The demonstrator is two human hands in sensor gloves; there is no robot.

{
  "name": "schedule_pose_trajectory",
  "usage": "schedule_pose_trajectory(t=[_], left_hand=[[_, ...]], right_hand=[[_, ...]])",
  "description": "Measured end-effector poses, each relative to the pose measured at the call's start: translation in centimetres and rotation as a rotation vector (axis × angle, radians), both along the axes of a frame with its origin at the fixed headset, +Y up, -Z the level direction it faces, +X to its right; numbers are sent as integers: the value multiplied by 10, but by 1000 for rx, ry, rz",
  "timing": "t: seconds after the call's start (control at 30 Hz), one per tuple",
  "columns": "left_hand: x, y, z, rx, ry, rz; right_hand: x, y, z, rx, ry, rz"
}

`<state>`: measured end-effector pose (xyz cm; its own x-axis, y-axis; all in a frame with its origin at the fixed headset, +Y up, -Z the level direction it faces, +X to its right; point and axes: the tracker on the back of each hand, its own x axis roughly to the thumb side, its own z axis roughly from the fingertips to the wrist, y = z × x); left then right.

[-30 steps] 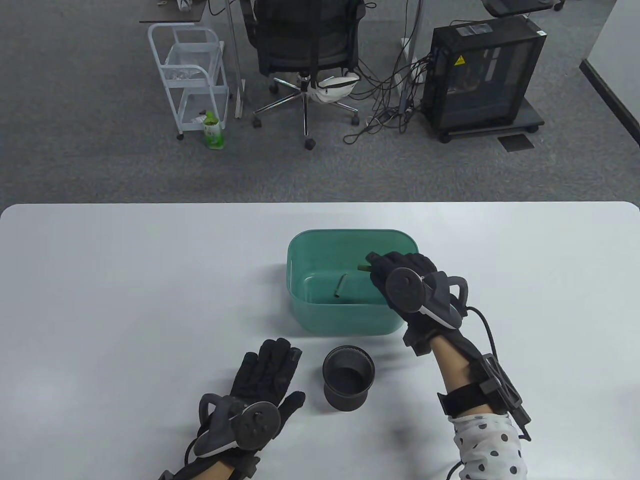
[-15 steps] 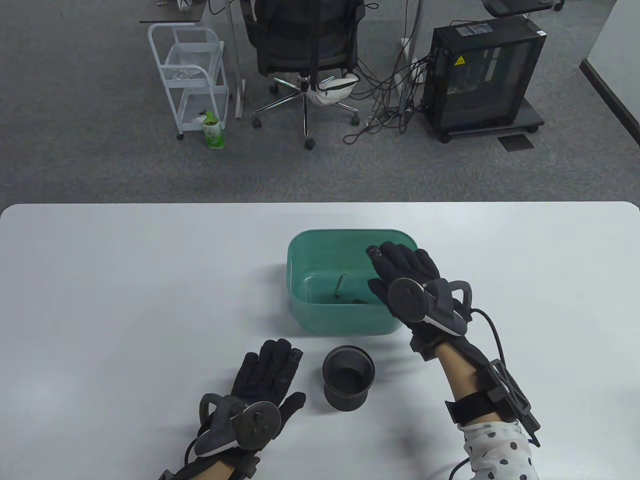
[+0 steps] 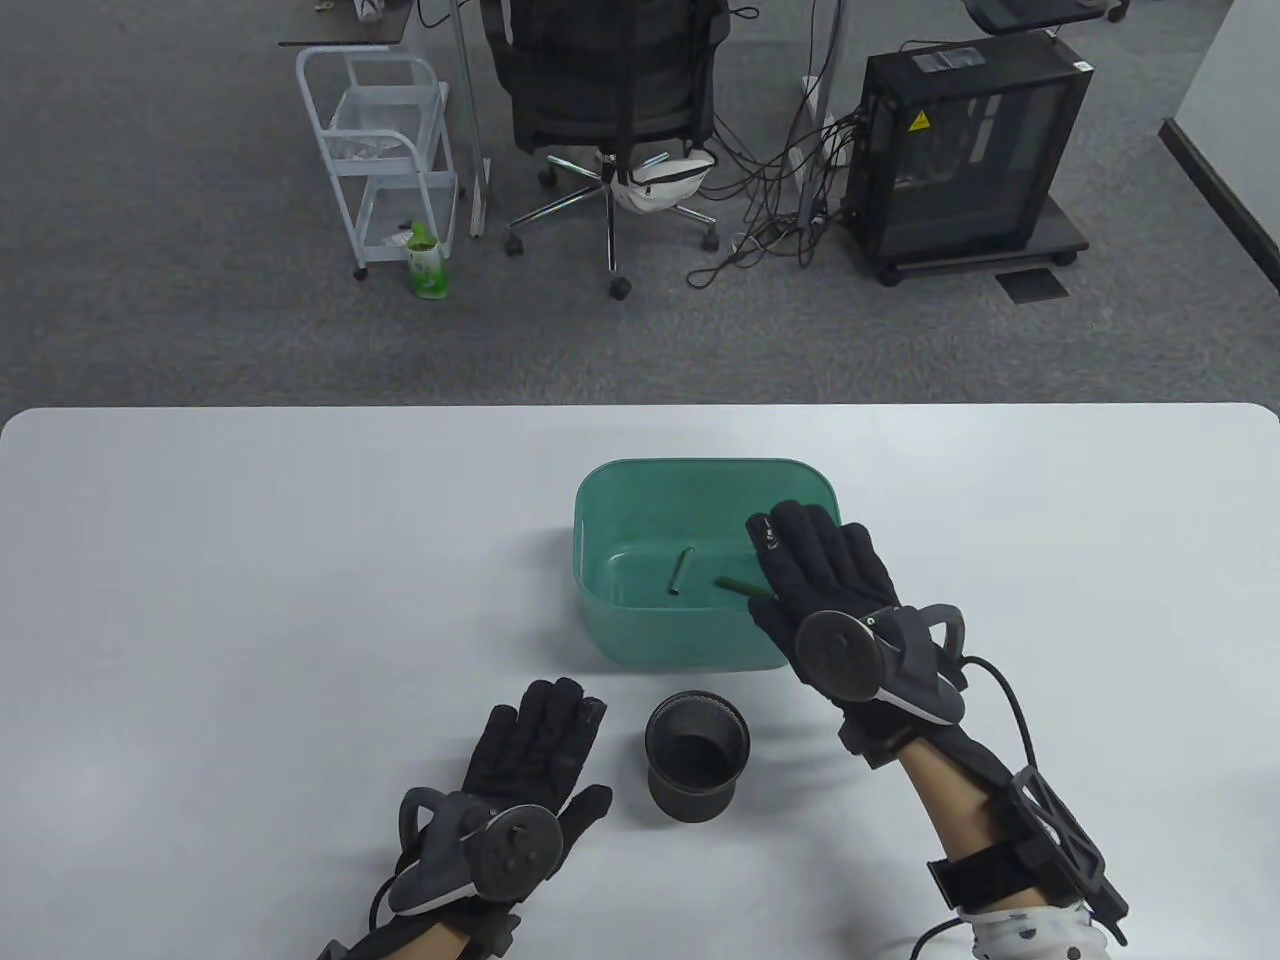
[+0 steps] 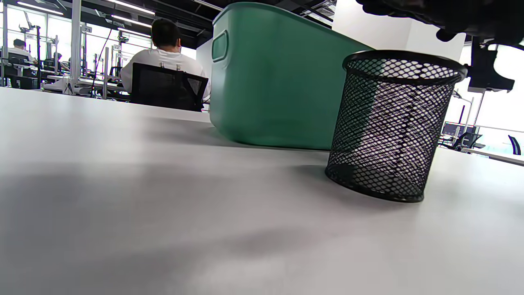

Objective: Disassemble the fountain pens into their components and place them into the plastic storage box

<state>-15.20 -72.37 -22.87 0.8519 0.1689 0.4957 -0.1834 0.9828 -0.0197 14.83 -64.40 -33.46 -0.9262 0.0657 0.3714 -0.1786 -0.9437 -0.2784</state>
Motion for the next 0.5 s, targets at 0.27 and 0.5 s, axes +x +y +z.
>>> schedule_pose_trajectory(t=[0.27, 0.5], left_hand=[[0, 0, 1, 3, -2, -4], [1, 0, 1, 6, -4, -4]], right_hand=[[10, -8, 32, 27, 6, 33], [17, -19, 58, 23, 18, 29]])
